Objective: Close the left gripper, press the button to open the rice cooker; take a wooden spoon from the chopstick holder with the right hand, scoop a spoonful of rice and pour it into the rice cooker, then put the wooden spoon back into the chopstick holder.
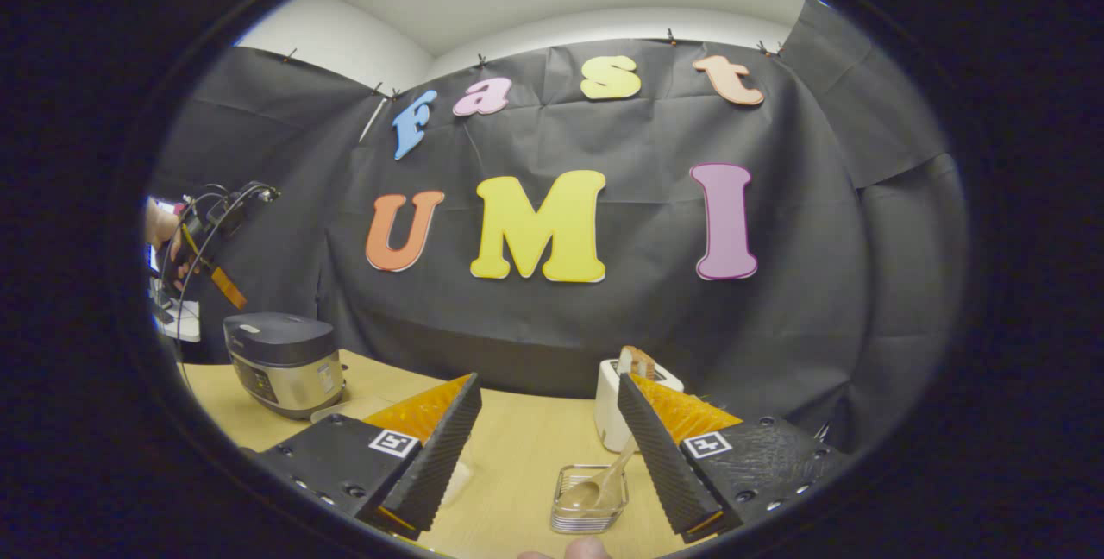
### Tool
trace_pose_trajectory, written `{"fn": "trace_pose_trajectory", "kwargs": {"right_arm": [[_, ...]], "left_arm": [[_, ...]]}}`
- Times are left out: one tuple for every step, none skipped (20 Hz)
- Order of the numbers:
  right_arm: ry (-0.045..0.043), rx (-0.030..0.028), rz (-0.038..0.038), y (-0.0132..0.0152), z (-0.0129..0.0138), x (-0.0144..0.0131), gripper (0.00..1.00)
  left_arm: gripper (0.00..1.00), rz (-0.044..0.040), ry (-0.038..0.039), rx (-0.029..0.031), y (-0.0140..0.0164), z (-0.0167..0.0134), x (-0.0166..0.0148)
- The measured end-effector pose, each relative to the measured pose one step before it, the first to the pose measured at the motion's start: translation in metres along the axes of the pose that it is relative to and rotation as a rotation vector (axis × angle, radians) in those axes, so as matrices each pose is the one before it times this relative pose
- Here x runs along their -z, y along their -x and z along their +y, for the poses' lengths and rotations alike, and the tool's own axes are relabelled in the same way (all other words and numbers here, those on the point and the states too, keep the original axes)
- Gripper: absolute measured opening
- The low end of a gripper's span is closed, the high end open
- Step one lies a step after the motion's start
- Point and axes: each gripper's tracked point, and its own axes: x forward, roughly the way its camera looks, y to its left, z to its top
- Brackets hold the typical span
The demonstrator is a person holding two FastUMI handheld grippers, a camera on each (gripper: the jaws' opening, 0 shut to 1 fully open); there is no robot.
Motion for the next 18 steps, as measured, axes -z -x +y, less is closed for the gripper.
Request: {"fn": "trace_pose_trajectory", "kwargs": {"right_arm": [[-0.00319, 0.0064, 0.00445, -0.00021, -0.00173, 0.00157, 0.95], [-0.00311, 0.00285, 0.00242, 0.00062, -0.0017, 0.00147, 0.95], [-0.00229, 0.00625, -0.00005, 0.00171, -0.00211, 0.00164, 0.95], [0.00157, 0.00632, 0.00019, 0.00029, -0.00284, 0.00072, 0.95], [0.00356, 0.00623, 0.0035, -0.00034, -0.00256, 0.00252, 0.95], [0.00287, 0.00396, 0.00377, 0.00082, -0.00226, 0.00148, 0.95], [0.00136, 0.00431, 0.00523, 0.00018, -0.00225, 0.00243, 0.95], [-0.00121, 0.00407, 0.00225, 0.0006, -0.00324, 0.00115, 0.95], [-0.00198, 0.00554, 0.00024, 0.00096, -0.00375, 0.00003, 0.95], [-0.00132, 0.00785, -0.00247, 0.00051, -0.00374, 0.00009, 0.95], [-0.00093, 0.00768, -0.00041, 0.00018, -0.00352, 0.00032, 0.95], [0.00005, 0.00628, 0.00095, -0.00042, -0.00326, 0.00046, 0.95], [-0.00334, 0.00301, 0.00222, 0.00025, -0.00236, 0.00183, 0.95], [-0.00627, -0.00204, 0.00009, 0.00045, -0.00014, 0.00094, 0.95], [-0.00053, 0.00079, 0.0022, 0.0011, -0.00224, 0.00153, 0.95], [0.00338, 0.00826, -0.001, 0.00038, -0.00487, 0.0005, 0.95], [0.00271, 0.01459, 0.00053, 0.00042, -0.00621, -0.00028, 0.95], [0.0028, 0.01446, 0.0022, 0.00093, -0.007, -0.00064, 0.95]], "left_arm": [[0.3, 0.024, -0.00605, 0.01145, -0.00412, -0.0051, 0.00179], [0.26, 0.02481, -0.00772, 0.01365, -0.00135, -0.00549, 0.00415], [0.2, 0.01562, -0.00158, 0.01588, -0.00269, -0.00627, 0.00245], [0.18, 0.01112, 0.00113, 0.01723, -0.00213, -0.00689, 0.00152], [0.12, 0.00584, 0.00313, 0.0136, -0.00104, -0.0052, -0.00021], [0.07, 0.00138, -0.00074, 0.00569, -0.00337, -0.00291, 0.00026], [0.03, -0.00315, -0.00198, -0.00883, -0.00146, 0.00222, -0.00148], [0.03, -0.00158, 0.00346, -0.00465, -0.00077, 0.00066, -0.00078], [0.03, -0.00326, 0.00387, 0.00229, -0.00094, -0.00141, 0.00077], [0.03, -0.00575, 0.00096, 0.00332, -0.00029, 0.00028, -0.00089], [0.03, -0.01076, 0.01056, 0.00827, -0.00072, 0.00103, 0.00097], [0.03, -0.00714, 0.02175, 0.0164, 0.0002, -0.00147, 0.00475], [0.03, 0.00372, -0.01003, 0.01678, -0.00067, -0.00097, 0.0038], [0.0, -0.01512, -0.01628, 0.00383, -0.00075, 0.0004, -0.00367], [0.03, 0.0037, 0.00455, -0.01456, 0.00118, 0.00059, -0.00233], [0.03, 0.0193, 0.00591, -0.02117, -0.00293, 0.00124, 0.00305], [0.03, 0.00772, -0.00346, -0.02623, 0.00118, 0.0, -0.00211], [0.03, 0.00418, -0.00492, -0.02397, 0.00358, 0.002, -0.00192]]}}
